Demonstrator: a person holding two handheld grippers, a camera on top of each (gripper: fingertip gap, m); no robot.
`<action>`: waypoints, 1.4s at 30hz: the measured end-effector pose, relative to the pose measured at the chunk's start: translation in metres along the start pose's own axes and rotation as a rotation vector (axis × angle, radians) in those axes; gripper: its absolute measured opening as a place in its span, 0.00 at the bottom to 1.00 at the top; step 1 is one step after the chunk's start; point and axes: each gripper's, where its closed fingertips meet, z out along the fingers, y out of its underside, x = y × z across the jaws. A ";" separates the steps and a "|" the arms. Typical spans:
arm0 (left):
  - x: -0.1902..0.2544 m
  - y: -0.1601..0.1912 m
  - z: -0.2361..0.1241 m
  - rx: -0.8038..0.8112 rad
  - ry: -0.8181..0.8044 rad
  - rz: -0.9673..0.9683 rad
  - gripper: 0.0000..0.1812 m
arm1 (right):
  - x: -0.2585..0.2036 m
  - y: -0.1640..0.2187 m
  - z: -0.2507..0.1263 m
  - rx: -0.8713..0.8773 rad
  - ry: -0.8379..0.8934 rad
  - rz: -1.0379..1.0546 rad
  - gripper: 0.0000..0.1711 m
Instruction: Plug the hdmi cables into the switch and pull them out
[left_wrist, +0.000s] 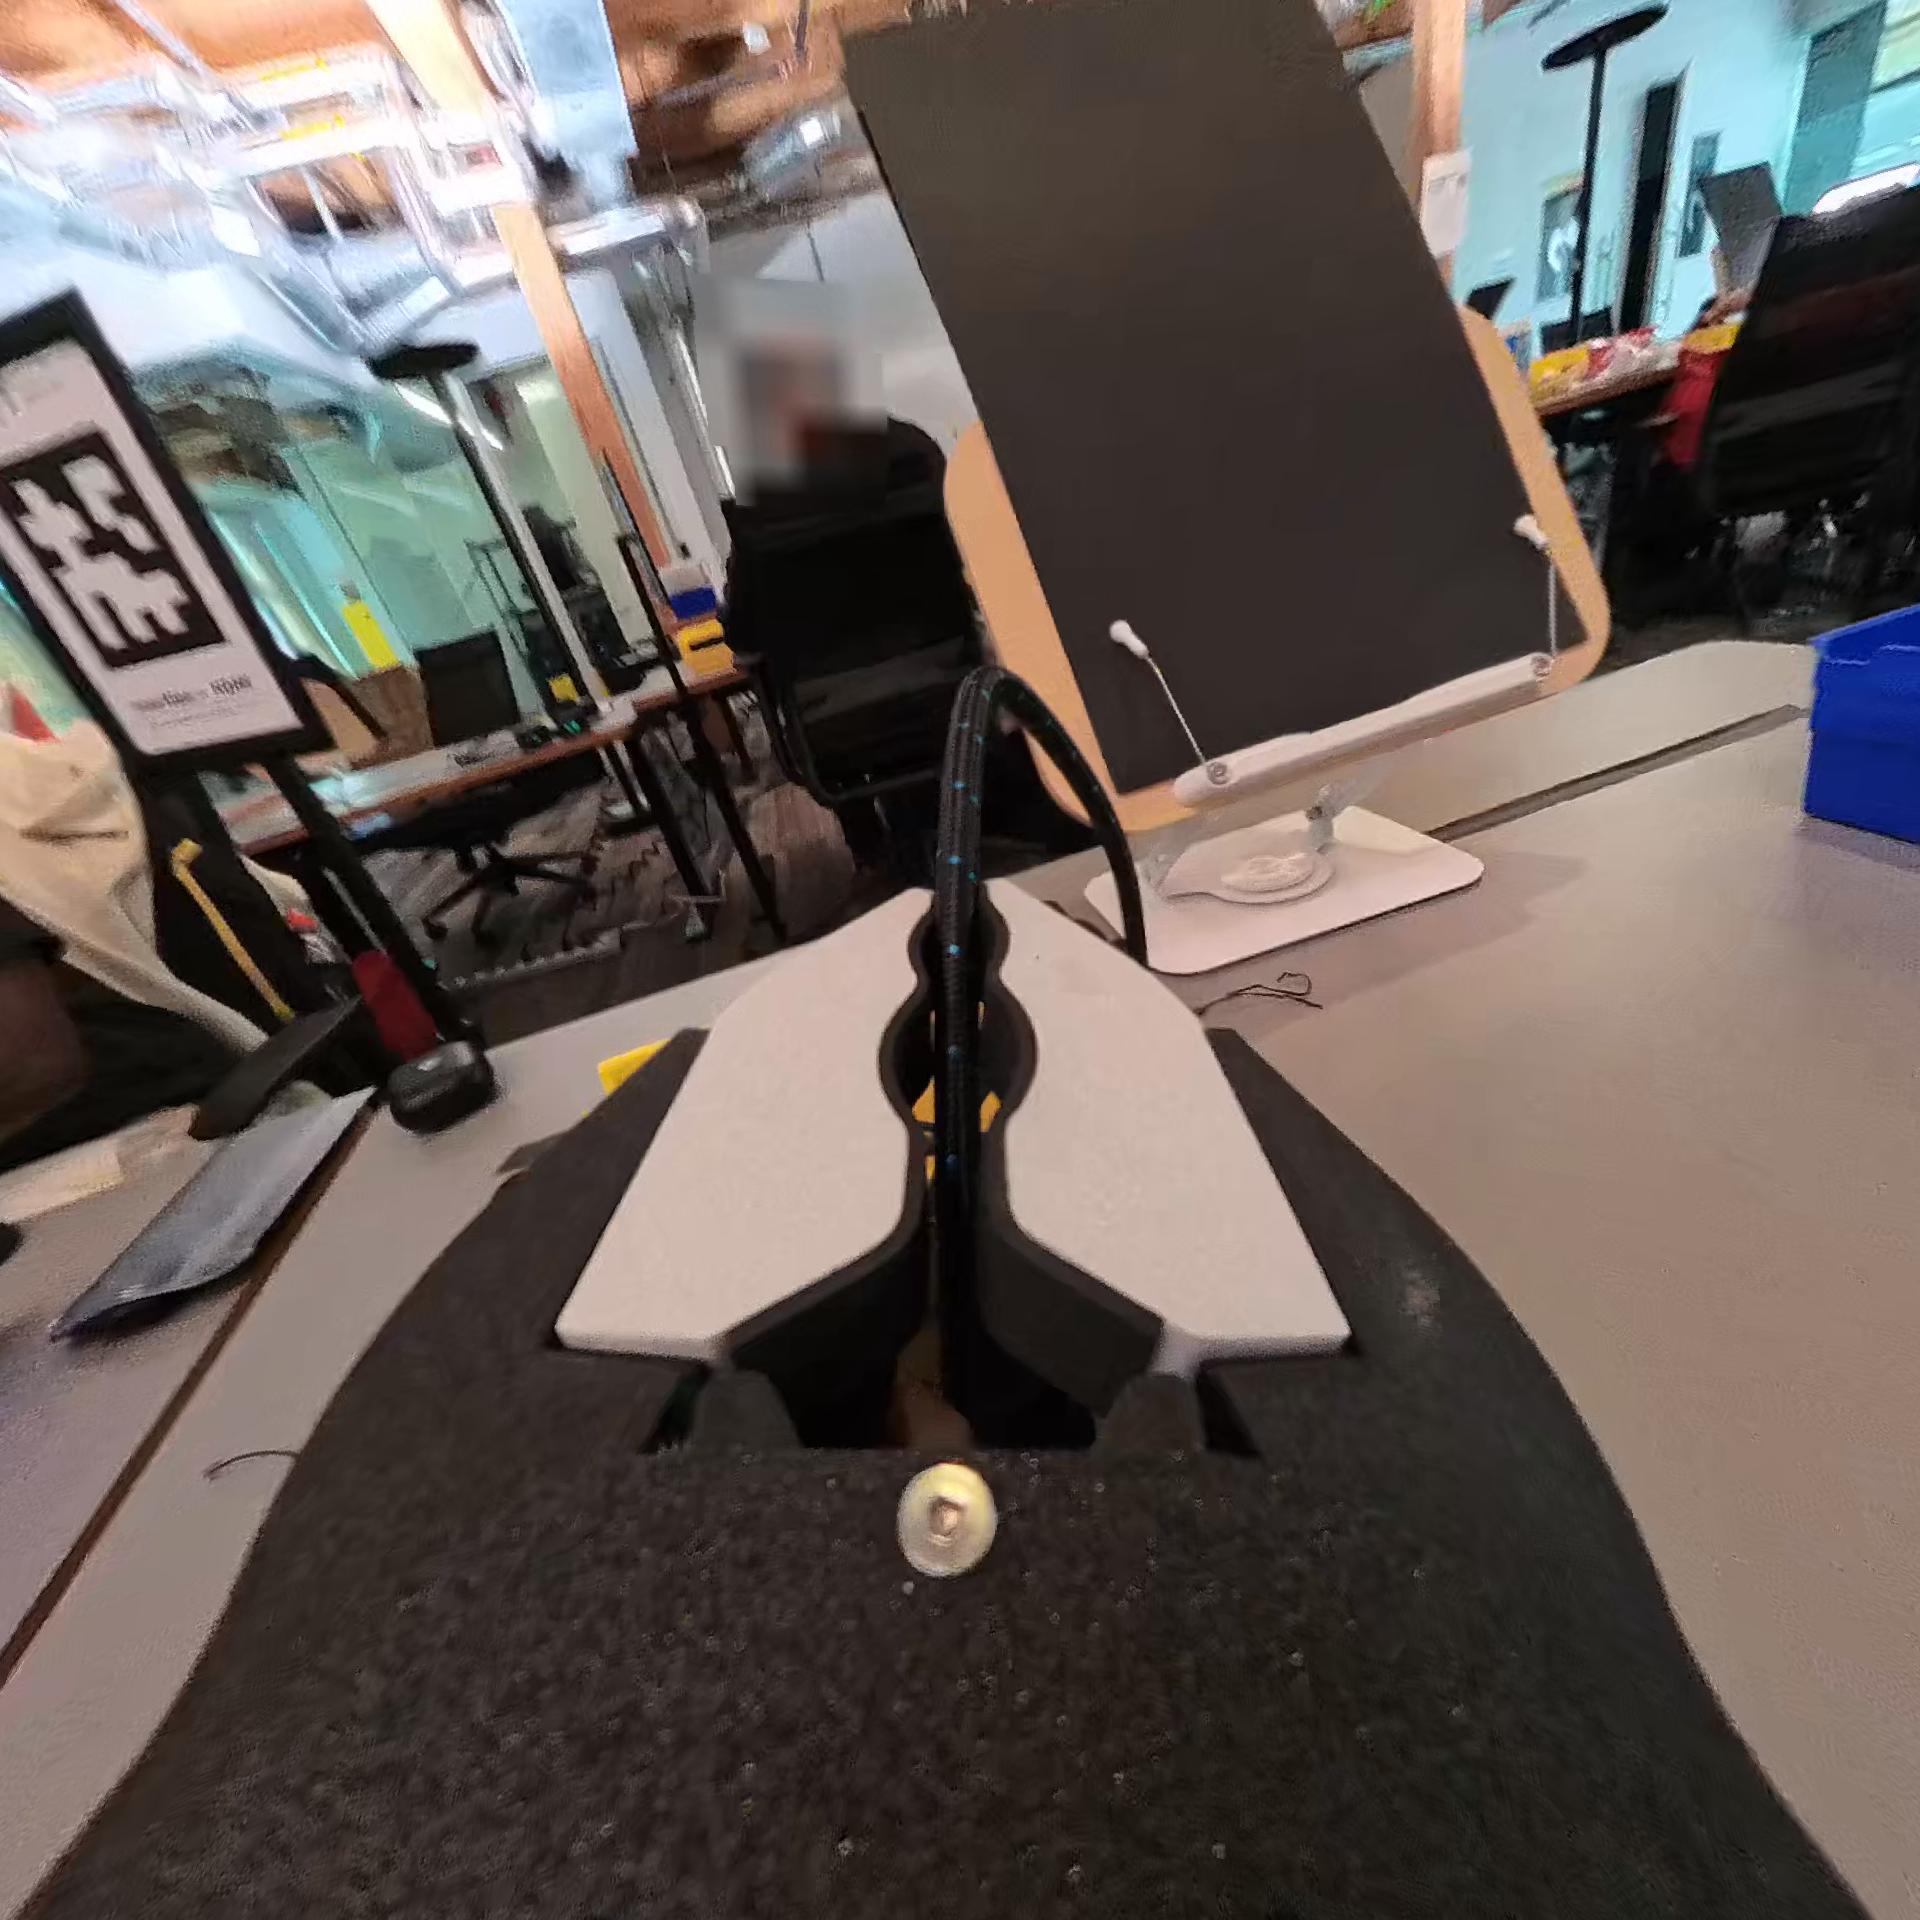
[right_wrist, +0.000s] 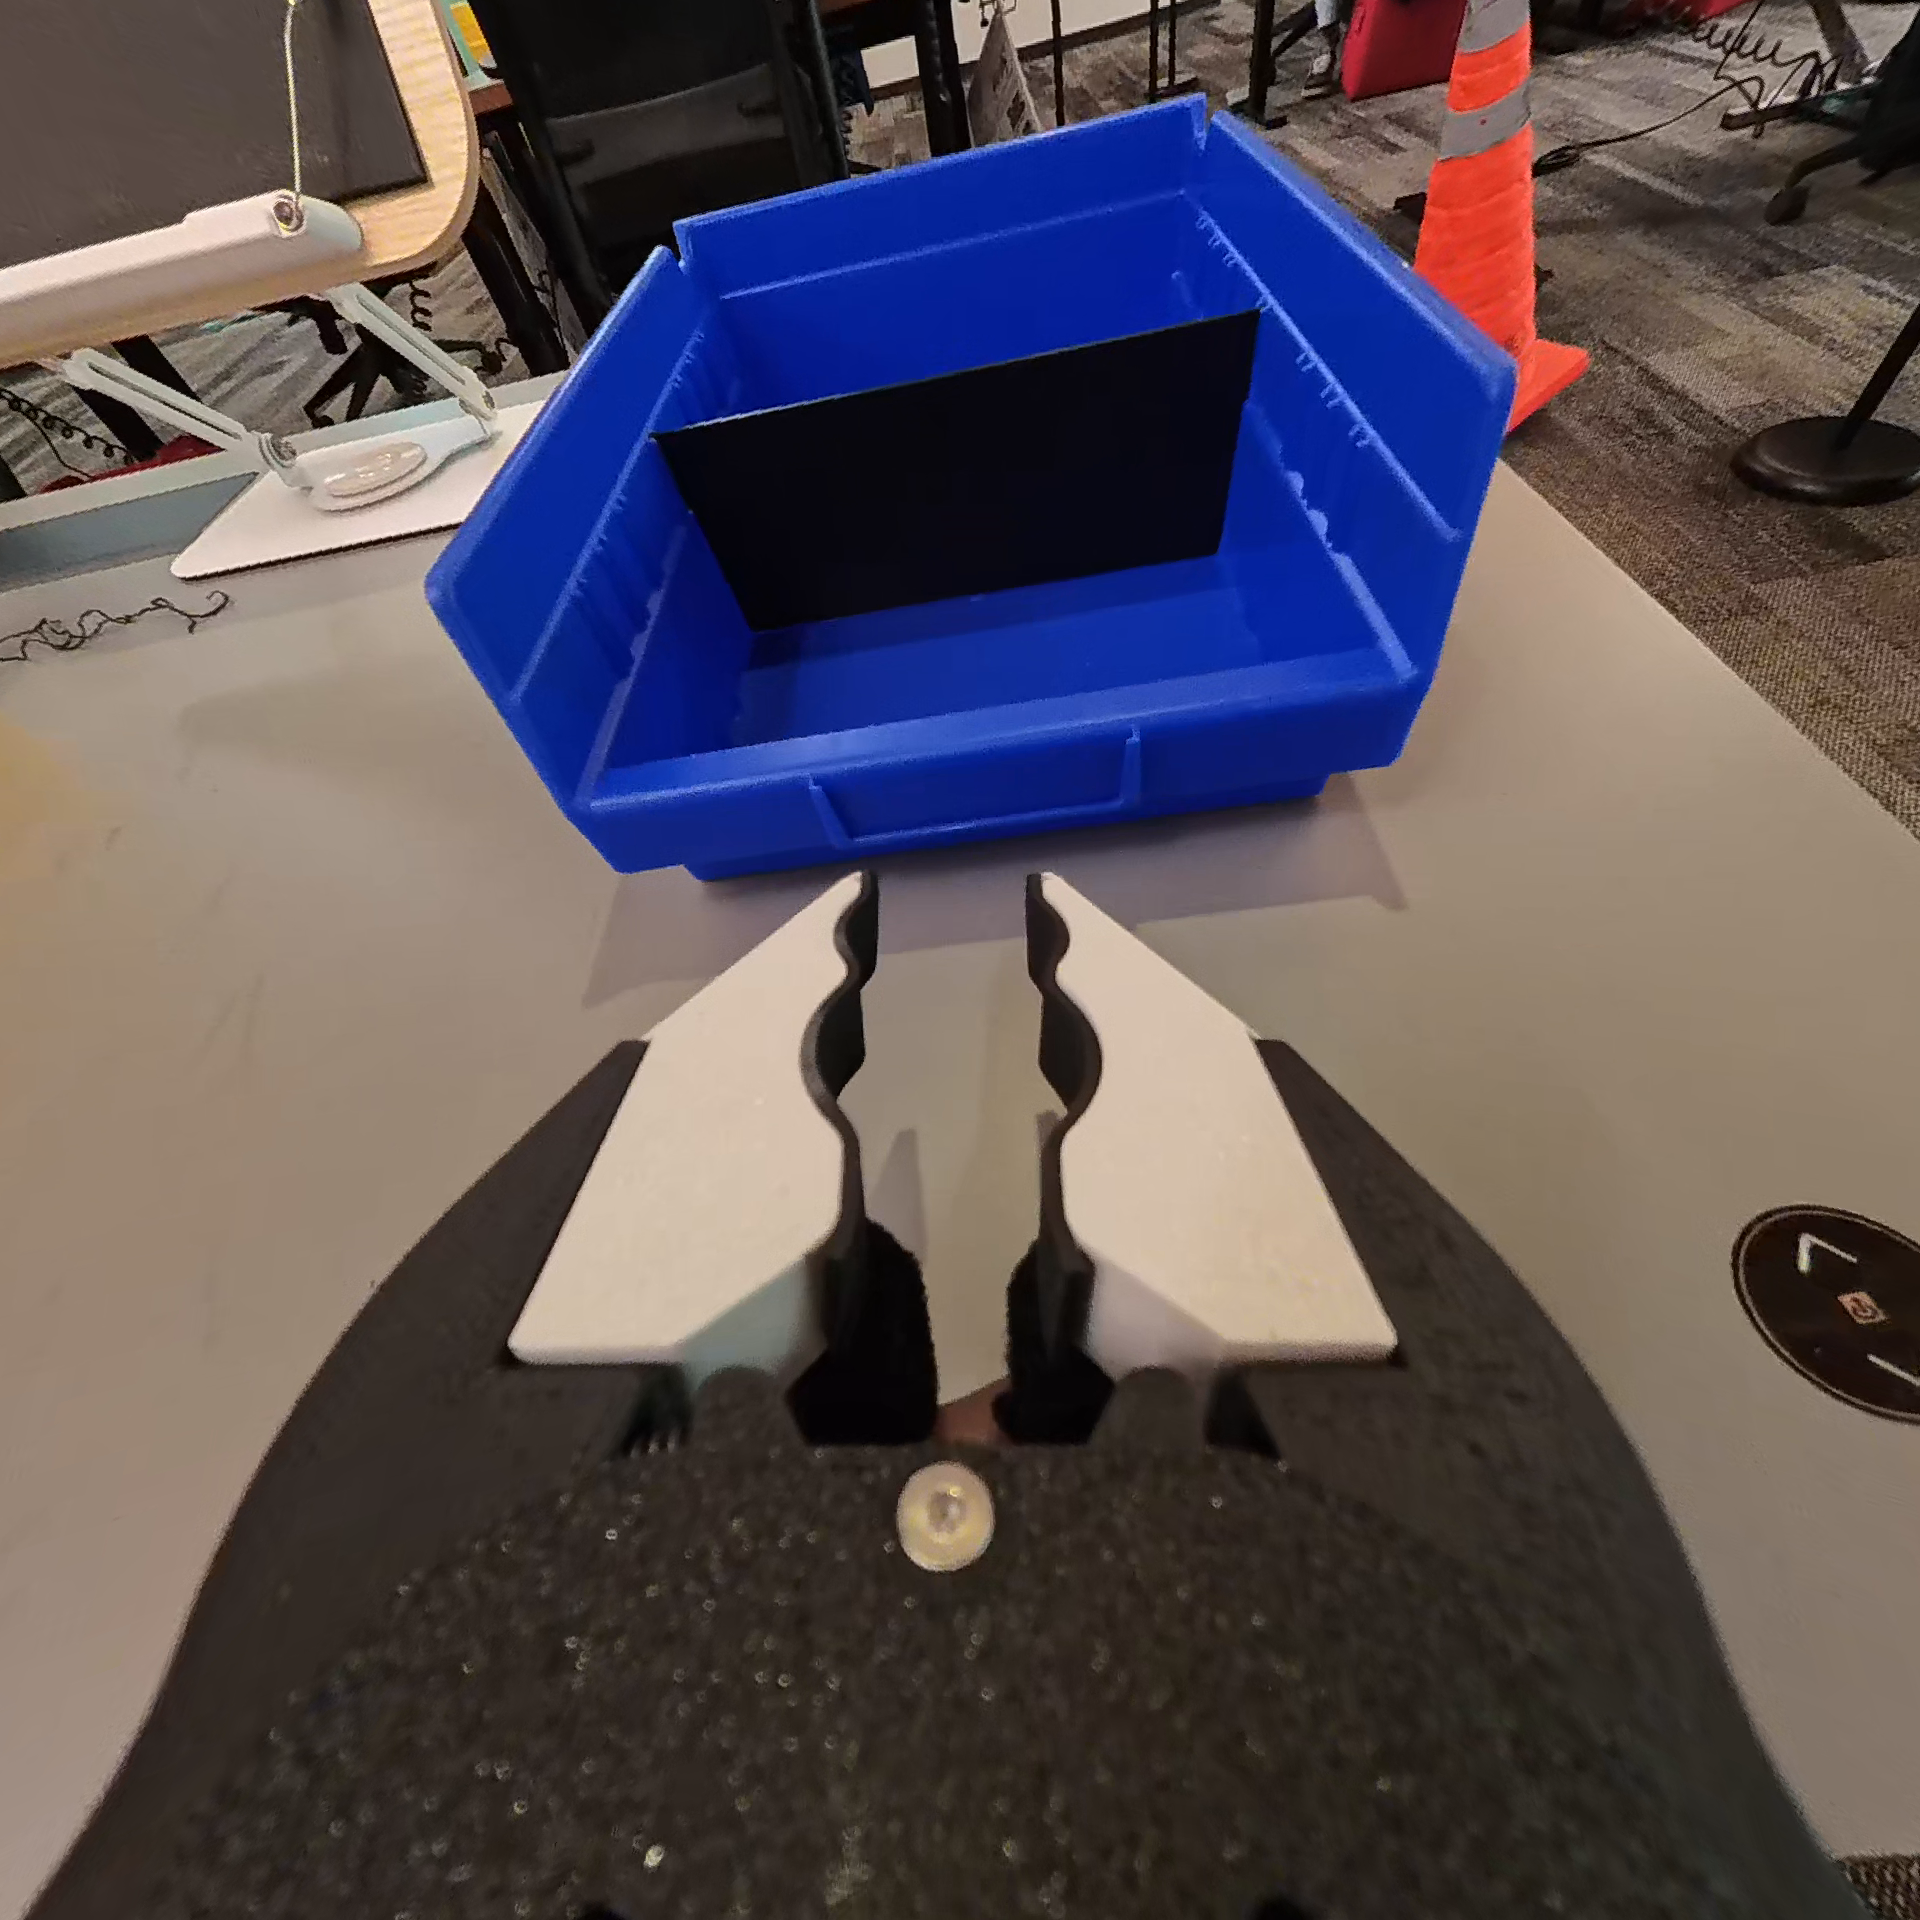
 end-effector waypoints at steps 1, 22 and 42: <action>-0.002 -0.004 0.008 -0.019 0.015 -0.014 0.02 | 0.000 0.000 0.000 0.000 -0.001 0.002 0.16; -0.077 -0.061 0.076 -0.336 -0.091 0.393 0.02 | -0.005 0.003 0.005 -0.024 -0.026 0.002 0.16; 0.379 0.029 -0.061 -0.012 0.614 0.744 0.01 | -0.003 0.003 0.004 -0.021 -0.033 0.031 0.16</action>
